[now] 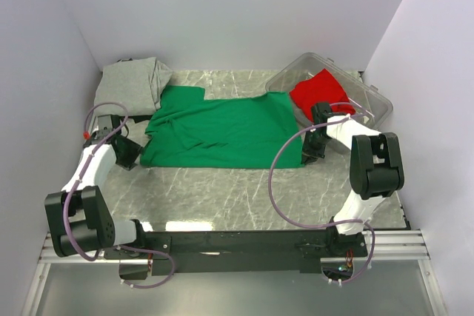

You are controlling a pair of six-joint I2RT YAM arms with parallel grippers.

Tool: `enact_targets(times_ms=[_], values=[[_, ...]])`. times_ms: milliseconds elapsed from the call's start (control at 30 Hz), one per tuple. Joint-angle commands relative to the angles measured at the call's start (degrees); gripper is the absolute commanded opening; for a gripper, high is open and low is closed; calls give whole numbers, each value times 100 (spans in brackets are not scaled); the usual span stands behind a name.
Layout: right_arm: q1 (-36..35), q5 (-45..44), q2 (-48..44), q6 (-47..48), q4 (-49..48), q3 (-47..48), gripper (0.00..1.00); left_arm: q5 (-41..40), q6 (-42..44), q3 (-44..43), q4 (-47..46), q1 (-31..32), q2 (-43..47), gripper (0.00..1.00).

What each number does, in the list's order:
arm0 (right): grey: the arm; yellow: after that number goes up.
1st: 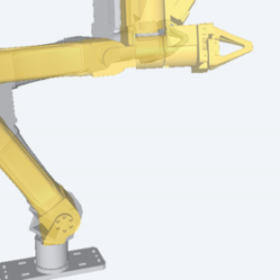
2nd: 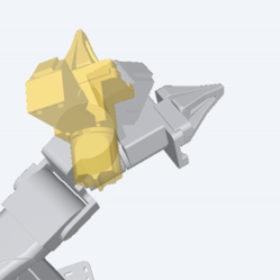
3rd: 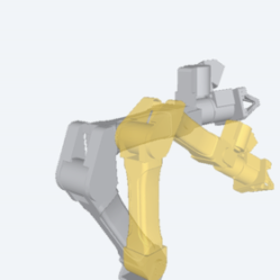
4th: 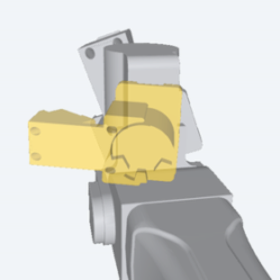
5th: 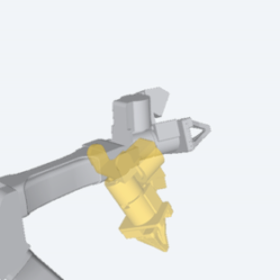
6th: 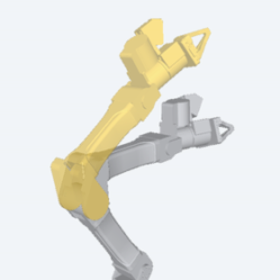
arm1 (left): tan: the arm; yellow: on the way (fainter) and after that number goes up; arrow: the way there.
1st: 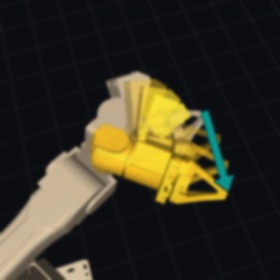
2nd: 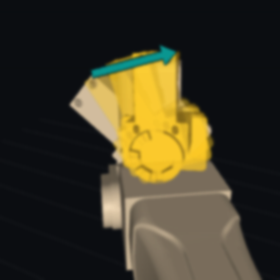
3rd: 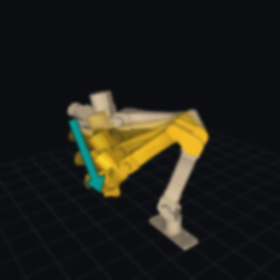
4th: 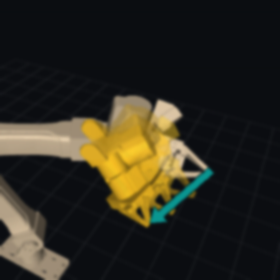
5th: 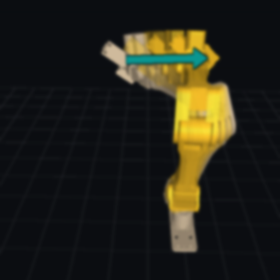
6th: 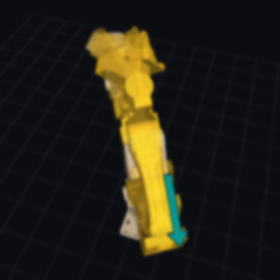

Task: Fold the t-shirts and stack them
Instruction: Fold the tshirt

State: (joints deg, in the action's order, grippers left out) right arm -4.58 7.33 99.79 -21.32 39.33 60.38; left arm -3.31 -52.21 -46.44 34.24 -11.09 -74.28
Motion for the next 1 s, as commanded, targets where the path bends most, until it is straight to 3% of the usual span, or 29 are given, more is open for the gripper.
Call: enact_targets(times_ms=[0,167,767,967], values=[[19,-162,-240,14,-92,-61,12,-56,-264,178,-321,-77,63,46],[27,-153,-284,-39,-75,-79,12,32,-255,319,-558,-121,-16,41],[27,-101,-381,-197,-57,-70,11,164,-167,258,-1156,-130,-983,37],[27,-109,-381,-232,-31,-18,11,94,-71,205,-1209,-130,-1246,21]])
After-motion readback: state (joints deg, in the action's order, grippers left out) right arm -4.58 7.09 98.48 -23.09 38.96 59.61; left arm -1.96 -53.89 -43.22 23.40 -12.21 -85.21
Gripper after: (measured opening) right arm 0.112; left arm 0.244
